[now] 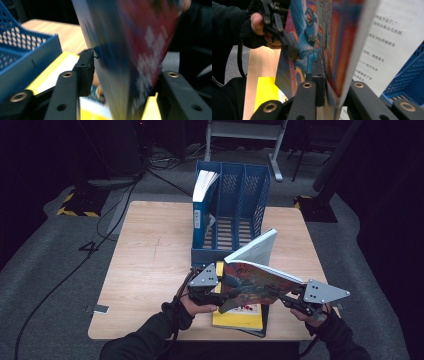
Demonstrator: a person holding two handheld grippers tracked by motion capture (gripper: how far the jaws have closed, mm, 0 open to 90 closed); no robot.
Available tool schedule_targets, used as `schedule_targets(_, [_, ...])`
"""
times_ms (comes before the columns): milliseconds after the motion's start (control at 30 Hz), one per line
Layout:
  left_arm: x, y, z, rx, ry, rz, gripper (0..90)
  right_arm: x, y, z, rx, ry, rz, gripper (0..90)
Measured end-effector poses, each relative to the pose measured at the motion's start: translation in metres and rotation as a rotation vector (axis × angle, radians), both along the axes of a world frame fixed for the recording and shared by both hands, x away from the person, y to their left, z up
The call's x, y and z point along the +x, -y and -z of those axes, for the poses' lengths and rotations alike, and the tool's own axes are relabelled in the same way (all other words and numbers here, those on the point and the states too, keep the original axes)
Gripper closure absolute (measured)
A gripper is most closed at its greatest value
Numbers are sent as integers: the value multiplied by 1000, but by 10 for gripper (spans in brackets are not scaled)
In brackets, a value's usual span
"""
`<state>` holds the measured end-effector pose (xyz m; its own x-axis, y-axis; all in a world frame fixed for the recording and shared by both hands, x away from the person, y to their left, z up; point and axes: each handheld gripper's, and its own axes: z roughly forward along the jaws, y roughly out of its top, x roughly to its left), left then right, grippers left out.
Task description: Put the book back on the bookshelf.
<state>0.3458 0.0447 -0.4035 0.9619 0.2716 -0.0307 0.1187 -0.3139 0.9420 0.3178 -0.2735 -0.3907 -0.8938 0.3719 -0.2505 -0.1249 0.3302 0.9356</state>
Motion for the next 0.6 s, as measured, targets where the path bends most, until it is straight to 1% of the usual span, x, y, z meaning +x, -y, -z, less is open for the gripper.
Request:
schedule_targets(67, [-2, 3, -4, -7, 32, -8, 570, -1, 2, 0, 1, 6, 10, 793])
schedule_targets(133, [-3, 4, -7, -8, 47, -12, 575, -2, 4, 0, 5, 14, 30, 761])
schedule_targets(167, [-3, 5, -9, -16, 51, -19, 581, -2, 7, 0, 7, 15, 45, 741])
schedule_targets(200, [-3, 5, -9, -16, 51, -19, 583, -2, 7, 0, 7, 15, 45, 741])
schedule_targets(233, [-3, 5, -10, -11, 63, -24, 583, -2, 8, -1, 9, 17, 52, 729])
schedule_targets(300, [-3, 6, -11, -5, 68, -29, 594, -2, 12, -2, 13, 23, 67, 712])
schedule_targets(367, [-3, 5, -12, -2, 72, -33, 625, -1, 15, -3, 18, 36, 96, 691])
schedule_targets(400, [-3, 5, -12, 4, 81, -38, 646, 0, 17, -3, 25, 39, 111, 678])
schedule_targets(433, [-3, 5, -12, 4, 81, -38, 685, 0, 17, -3, 25, 39, 111, 678])
schedule_targets(467, [-3, 4, -13, 9, 89, -41, 685, 2, 21, -5, 34, 52, 151, 642])
schedule_targets(500, [-3, 3, -13, 12, 88, -37, 701, 5, 24, -6, 53, 38, 164, 615])
schedule_targets(533, [-2, 3, -13, 14, 92, -30, 706, 7, 27, -7, 60, 36, 179, 598])
schedule_targets(600, [-3, 4, -14, 23, 110, -24, 709, 11, 30, -7, 74, 22, 196, 572])
